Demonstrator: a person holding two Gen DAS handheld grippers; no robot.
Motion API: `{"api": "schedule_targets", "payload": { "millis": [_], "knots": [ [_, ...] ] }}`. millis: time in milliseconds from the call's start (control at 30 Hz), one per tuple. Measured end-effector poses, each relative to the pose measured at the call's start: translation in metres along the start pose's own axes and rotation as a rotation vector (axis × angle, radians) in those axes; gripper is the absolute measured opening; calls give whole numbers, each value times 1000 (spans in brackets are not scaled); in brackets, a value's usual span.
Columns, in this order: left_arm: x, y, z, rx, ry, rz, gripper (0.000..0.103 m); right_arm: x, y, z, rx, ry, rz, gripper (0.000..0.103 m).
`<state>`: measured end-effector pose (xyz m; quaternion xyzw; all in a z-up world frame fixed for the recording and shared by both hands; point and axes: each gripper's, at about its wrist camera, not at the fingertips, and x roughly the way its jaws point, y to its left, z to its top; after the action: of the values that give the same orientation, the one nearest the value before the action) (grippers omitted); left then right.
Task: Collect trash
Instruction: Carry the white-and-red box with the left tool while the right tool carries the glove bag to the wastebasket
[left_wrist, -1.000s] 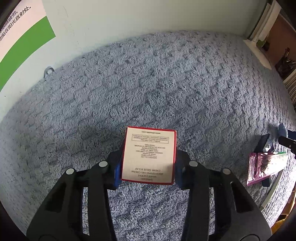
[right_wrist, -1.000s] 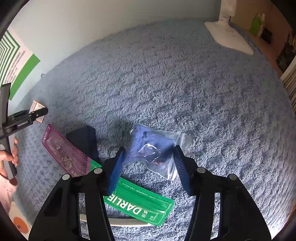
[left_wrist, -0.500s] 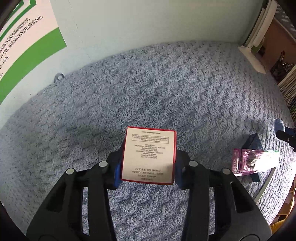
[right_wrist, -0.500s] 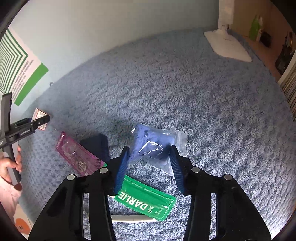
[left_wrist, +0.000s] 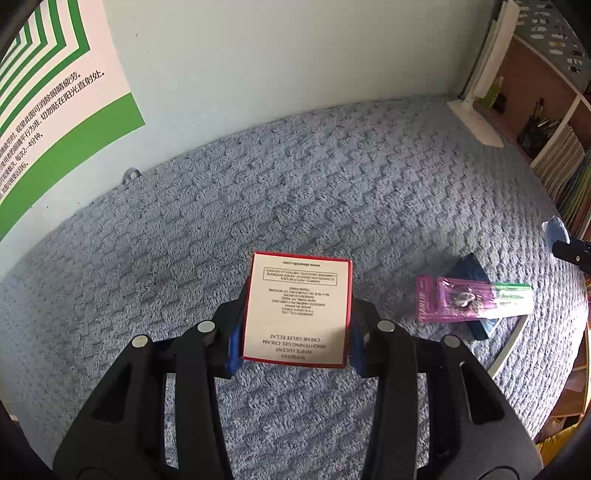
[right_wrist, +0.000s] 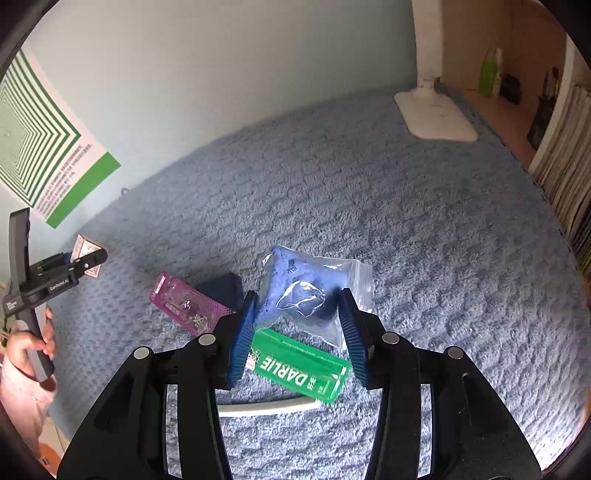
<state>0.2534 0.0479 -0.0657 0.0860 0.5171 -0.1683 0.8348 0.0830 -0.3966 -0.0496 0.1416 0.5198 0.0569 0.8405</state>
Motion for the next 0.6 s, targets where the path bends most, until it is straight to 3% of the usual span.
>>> {"api": "schedule_targets", "payload": {
  "millis": [600],
  "knots": [
    [-44, -99, -40, 234, -40, -137, 40, -84, -28, -98, 163, -91, -79, 46]
  ]
}}
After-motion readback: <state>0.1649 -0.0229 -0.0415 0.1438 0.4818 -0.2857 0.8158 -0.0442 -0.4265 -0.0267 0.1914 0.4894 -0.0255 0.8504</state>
